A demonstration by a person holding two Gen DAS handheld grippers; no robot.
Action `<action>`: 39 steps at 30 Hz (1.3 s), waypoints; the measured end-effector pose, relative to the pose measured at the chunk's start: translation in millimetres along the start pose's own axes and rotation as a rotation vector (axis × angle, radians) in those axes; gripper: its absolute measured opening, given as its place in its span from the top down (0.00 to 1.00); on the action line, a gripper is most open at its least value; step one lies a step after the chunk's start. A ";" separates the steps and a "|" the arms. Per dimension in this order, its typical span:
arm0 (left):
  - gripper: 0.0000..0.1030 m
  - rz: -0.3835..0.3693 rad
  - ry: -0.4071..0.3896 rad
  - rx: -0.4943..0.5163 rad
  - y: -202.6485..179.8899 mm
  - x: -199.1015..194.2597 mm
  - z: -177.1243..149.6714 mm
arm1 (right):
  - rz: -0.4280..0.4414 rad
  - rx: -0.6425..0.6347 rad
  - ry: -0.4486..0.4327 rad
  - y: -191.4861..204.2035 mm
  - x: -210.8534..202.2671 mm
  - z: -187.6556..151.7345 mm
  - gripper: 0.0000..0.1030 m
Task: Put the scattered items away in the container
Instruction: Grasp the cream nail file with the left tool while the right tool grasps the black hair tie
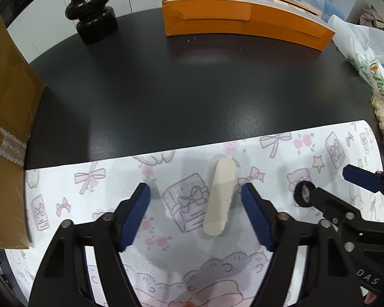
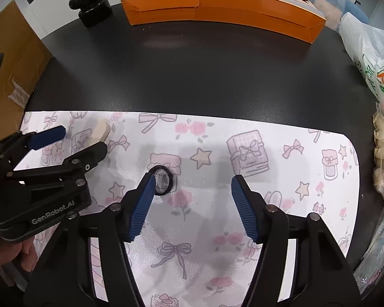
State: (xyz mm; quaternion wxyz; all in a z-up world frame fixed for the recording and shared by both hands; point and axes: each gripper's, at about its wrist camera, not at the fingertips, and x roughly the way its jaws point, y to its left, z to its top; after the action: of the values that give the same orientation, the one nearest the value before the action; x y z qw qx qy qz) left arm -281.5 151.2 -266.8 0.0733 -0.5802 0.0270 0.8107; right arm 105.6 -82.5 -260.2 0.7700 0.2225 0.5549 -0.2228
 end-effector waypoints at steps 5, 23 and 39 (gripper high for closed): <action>0.37 0.006 -0.001 0.005 -4.8 1.4 4.6 | -0.007 -0.004 0.010 -0.9 3.5 0.3 0.48; 0.84 0.020 0.007 0.002 1.8 -4.8 3.2 | -0.028 -0.078 0.001 16.9 10.1 0.7 0.96; 0.84 0.016 -0.003 0.002 6.7 -21.5 -3.5 | -0.036 -0.054 -0.020 20.6 -7.5 -2.1 0.97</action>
State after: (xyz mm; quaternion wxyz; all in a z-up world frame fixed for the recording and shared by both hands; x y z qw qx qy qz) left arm -272.5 142.2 -247.9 0.0674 -0.5787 0.0325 0.8121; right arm 114.0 -64.0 -251.7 0.7773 0.1894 0.5567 -0.2237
